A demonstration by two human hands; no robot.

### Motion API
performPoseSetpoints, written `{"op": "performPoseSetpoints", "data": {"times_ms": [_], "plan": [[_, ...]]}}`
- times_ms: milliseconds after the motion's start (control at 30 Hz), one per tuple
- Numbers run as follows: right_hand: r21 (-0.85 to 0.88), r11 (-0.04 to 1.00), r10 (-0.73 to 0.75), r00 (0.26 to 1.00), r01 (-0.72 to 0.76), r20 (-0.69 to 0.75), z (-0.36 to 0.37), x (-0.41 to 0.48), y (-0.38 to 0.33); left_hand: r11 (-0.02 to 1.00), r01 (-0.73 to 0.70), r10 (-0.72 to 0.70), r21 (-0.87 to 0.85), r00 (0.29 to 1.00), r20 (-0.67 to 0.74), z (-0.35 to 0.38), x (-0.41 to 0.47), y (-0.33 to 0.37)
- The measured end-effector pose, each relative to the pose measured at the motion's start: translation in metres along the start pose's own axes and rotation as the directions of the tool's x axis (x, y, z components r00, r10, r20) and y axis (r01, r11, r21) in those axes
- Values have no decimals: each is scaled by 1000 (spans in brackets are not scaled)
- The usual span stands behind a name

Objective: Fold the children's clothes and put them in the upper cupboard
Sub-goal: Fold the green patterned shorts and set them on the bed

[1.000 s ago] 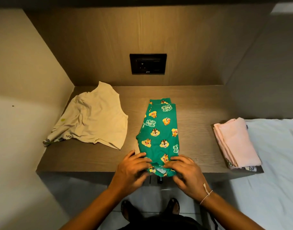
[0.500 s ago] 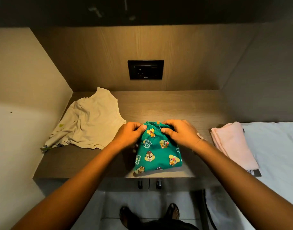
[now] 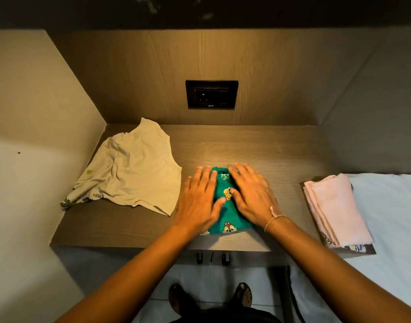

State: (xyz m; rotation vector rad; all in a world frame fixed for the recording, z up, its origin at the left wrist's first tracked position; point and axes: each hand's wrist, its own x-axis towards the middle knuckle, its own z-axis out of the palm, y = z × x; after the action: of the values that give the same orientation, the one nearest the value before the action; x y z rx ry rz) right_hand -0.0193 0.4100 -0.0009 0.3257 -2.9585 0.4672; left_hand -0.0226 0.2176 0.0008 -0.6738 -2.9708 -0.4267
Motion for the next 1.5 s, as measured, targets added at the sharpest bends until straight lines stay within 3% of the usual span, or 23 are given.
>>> {"op": "performPoseSetpoints", "data": {"times_ms": [67, 133, 333, 533, 633, 733, 833, 967, 1033, 1167, 1300, 1433, 1500], "plan": [[-81, 994, -56, 981, 72, 188, 11, -13, -1, 999, -9, 4, 38, 990, 141, 13, -9, -1], [-132, 989, -34, 960, 73, 278, 21, -19, 0, 999, 0, -11, 48, 976, 217, 20, -10, -9], [-160, 987, 16, 964, 28, 266, 26, -19, 1, 995, -27, 8, 98, 981, 194, 26, -7, -18], [-85, 996, 6, 955, 20, 296, 17, -19, -2, 1000, -14, 9, 25, 984, 178, 21, -6, -16], [58, 989, 124, 983, -133, 135, 7, -28, -8, 985, 154, -154, -73, 988, 4, 13, -16, -13], [96, 921, 380, 925, -378, 3, -1, -29, -22, 936, 348, -351, -46, 932, -86, 6, -20, -8], [6, 855, 514, 848, -519, 131, -4, -14, -39, 871, 486, -484, -73, 874, 52, 1, -5, 4], [171, 709, 638, 726, -684, 258, -7, 8, -45, 741, 652, -625, -162, 757, 191, -7, 17, 13], [216, 643, 670, 676, -735, 307, -7, 13, -43, 709, 681, -646, -185, 732, 216, -7, 22, 13], [300, 617, 635, 686, -727, 356, -5, 12, -39, 648, 647, -615, -403, 756, 226, -7, 18, 12], [642, 495, 522, 791, -585, 318, -14, -3, -32, 461, 535, -521, -708, 809, 272, -20, 15, 11], [802, 401, 432, 863, -443, 261, -43, -29, -10, 265, 422, -288, -867, 893, 346, -40, 24, 32], [824, 376, 459, 858, -423, 230, -65, -44, 7, 185, 385, -149, -904, 920, 362, -48, 30, 54]]}}
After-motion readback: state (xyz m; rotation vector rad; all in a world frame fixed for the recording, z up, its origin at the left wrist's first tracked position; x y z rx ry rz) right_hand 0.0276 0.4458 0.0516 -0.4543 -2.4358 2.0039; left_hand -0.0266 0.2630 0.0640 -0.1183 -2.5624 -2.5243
